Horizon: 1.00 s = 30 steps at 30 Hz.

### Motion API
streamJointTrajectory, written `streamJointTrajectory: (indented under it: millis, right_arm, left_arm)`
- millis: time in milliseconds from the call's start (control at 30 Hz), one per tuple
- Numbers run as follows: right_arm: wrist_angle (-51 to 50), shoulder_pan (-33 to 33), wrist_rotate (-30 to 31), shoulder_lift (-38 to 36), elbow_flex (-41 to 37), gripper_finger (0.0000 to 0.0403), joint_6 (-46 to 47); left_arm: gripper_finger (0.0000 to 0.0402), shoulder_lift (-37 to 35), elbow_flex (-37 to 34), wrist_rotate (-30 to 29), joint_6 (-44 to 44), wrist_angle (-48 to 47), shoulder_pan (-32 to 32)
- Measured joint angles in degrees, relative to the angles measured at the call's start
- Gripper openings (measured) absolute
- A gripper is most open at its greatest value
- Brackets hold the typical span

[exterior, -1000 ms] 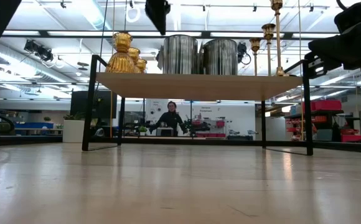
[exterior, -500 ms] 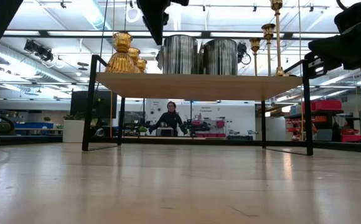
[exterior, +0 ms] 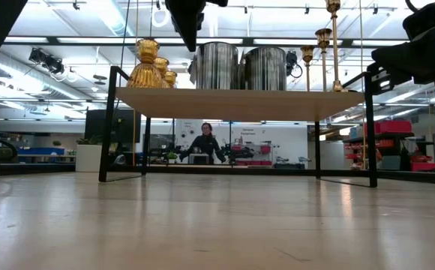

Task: Pick & Place candle stick holders
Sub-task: Put the scented candle on the shelf

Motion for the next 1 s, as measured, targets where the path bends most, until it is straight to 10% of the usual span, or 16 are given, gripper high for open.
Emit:
streamJointTrajectory:
  millis: [1000]
  right_arm:
    - [-0.01, 0.00, -0.01, 0.01, 0.00, 0.0013, 0.00]
  left_arm:
    - [0.0003, 0.00, 0.00, 0.24, -4.69, 8.11, -0.26]
